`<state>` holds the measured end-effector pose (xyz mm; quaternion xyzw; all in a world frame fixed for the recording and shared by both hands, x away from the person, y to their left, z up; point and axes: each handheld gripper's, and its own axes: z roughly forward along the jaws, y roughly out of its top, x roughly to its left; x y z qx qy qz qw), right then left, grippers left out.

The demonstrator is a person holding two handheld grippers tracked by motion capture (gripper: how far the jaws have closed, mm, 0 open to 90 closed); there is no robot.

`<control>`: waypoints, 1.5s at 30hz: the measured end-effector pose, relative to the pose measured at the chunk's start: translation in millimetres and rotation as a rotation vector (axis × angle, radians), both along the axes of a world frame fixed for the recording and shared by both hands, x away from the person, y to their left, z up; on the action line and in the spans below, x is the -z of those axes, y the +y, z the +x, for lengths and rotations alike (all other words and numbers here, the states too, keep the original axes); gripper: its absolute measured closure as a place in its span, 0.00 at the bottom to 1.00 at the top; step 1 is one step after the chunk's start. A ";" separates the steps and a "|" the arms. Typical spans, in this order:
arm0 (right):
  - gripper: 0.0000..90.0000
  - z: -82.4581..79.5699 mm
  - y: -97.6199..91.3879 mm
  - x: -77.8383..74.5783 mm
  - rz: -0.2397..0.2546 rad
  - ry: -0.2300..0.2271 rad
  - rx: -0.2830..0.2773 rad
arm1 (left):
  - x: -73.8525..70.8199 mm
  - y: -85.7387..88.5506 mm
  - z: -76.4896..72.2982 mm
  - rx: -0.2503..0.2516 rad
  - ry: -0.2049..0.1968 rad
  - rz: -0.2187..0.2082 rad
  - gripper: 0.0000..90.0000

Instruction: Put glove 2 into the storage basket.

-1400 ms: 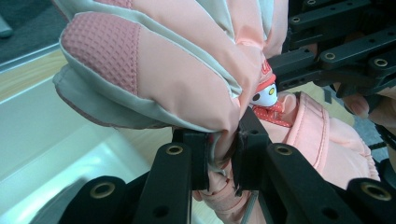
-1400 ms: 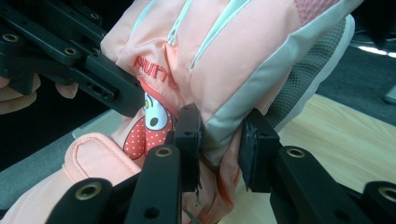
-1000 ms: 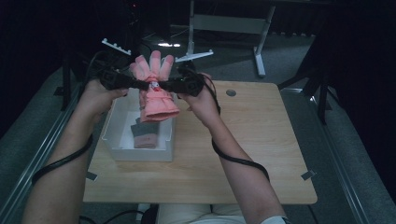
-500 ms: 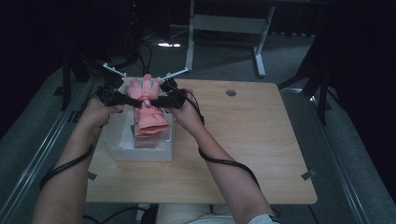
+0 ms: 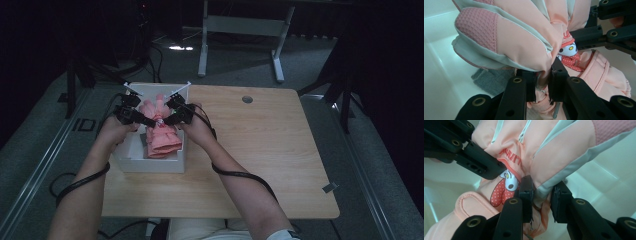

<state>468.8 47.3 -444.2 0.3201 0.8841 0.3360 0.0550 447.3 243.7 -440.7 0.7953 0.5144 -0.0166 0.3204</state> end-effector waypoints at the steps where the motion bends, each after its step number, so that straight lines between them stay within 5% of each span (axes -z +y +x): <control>1: 0.81 0.5 2.0 -0.4 -0.018 0.005 0.002 | 1.0 0.0 0.6 -0.002 0.006 0.001 0.87; 10: 0.67 2.3 10.6 0.3 -0.103 -0.003 0.002 | 10.3 1.8 4.8 -0.020 0.042 0.017 0.86; 16: 0.56 0.2 8.9 -4.7 -0.076 -0.028 -0.005 | 18.1 -10.0 11.8 -0.047 0.082 0.162 0.83; 19: 0.55 -3.6 7.0 -10.9 -0.055 -0.040 -0.021 | 19.3 -11.8 12.9 -0.072 0.085 0.200 0.76; 25: 0.53 -7.4 -3.8 -19.2 -0.004 -0.037 -0.031 | 16.0 -13.5 10.7 -0.132 0.031 0.302 0.53; 29: 0.53 -9.1 -10.4 -23.6 0.017 -0.037 -0.031 | 12.5 -13.5 9.0 -0.155 0.003 0.354 0.51; 38: 0.51 -12.9 -26.2 -32.0 0.055 -0.040 -0.034 | 0.8 -7.8 1.0 -0.181 -0.057 0.352 0.50; 45: 0.50 -15.7 -36.3 -37.5 0.073 -0.054 -0.030 | -9.3 -0.9 -6.0 -0.201 -0.098 0.311 0.50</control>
